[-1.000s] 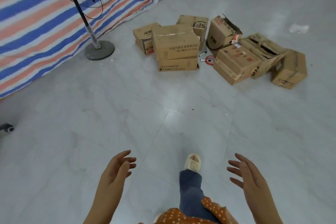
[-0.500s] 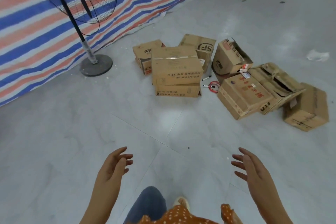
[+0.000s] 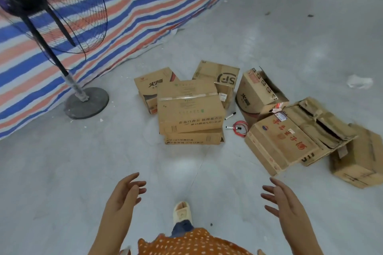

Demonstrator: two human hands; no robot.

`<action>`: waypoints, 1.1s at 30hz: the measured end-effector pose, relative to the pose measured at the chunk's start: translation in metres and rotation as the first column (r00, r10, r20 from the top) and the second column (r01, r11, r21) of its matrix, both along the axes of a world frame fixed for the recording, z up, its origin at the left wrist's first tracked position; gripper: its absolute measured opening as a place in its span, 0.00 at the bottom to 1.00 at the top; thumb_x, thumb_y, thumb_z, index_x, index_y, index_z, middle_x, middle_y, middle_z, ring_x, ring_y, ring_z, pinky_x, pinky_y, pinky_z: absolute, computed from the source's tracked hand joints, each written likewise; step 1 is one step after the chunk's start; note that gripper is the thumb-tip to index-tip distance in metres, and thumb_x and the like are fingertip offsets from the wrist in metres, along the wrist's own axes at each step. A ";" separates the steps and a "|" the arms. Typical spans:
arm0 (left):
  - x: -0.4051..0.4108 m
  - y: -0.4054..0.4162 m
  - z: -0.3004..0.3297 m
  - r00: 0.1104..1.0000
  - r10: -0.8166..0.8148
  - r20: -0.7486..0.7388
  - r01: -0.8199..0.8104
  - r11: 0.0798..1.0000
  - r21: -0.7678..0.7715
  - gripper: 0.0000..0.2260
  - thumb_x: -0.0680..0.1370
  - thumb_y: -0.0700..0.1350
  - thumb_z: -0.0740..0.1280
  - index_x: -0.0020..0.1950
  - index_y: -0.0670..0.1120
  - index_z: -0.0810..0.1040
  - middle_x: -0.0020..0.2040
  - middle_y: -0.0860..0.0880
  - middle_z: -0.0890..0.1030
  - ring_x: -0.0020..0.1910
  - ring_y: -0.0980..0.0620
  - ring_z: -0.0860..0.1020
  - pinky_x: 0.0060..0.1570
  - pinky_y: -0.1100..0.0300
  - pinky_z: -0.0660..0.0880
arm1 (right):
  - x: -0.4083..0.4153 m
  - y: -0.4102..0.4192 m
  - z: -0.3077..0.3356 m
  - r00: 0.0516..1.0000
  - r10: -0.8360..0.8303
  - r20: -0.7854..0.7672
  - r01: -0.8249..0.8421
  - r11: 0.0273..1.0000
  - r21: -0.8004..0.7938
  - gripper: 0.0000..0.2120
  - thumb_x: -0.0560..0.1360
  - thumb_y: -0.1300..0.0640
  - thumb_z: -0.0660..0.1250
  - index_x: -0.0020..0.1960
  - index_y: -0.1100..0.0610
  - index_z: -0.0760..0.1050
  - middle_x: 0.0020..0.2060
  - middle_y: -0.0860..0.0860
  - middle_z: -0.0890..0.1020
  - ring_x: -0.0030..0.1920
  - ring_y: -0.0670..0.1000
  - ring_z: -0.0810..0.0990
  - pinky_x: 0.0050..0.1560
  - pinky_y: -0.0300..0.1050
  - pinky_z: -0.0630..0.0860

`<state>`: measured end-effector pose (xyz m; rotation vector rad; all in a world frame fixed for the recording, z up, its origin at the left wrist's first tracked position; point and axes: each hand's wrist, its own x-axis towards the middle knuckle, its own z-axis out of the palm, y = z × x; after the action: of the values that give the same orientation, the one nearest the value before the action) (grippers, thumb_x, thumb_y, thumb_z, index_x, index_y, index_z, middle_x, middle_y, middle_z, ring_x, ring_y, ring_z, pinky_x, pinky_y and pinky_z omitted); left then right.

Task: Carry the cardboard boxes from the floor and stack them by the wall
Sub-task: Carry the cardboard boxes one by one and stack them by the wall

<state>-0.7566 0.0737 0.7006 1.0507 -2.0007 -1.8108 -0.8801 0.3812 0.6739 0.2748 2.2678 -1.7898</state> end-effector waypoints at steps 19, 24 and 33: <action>-0.346 -0.129 -0.033 0.979 0.143 0.146 -0.144 0.990 -0.002 0.11 0.81 0.42 0.59 0.57 0.56 0.76 0.50 0.52 0.83 0.52 0.54 0.81 0.53 0.55 0.75 | -0.417 -0.126 -0.026 0.970 0.228 0.080 -0.236 0.964 0.121 0.09 0.80 0.47 0.55 0.58 0.40 0.71 0.52 0.44 0.80 0.52 0.45 0.80 0.48 0.42 0.76; -0.441 -0.159 -0.058 0.945 0.116 0.307 -0.113 0.993 -0.026 0.09 0.82 0.45 0.59 0.56 0.57 0.74 0.51 0.54 0.81 0.52 0.55 0.80 0.57 0.53 0.75 | -0.535 -0.152 -0.048 0.922 0.339 0.186 -0.372 0.909 0.190 0.09 0.81 0.49 0.56 0.59 0.42 0.71 0.52 0.47 0.81 0.52 0.45 0.80 0.48 0.42 0.75; -0.551 -0.229 -0.211 0.798 -0.021 0.602 -0.031 0.997 0.075 0.11 0.80 0.47 0.61 0.62 0.53 0.74 0.53 0.51 0.80 0.55 0.50 0.78 0.61 0.48 0.73 | -0.662 -0.209 -0.206 0.827 0.333 0.453 -0.499 0.806 0.319 0.14 0.81 0.56 0.58 0.64 0.59 0.72 0.50 0.54 0.79 0.49 0.52 0.79 0.51 0.51 0.75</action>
<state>-1.3072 -0.1552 0.4892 1.8494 -2.2479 -1.7006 -1.5420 0.1717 0.4681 0.1463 2.1829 -0.9124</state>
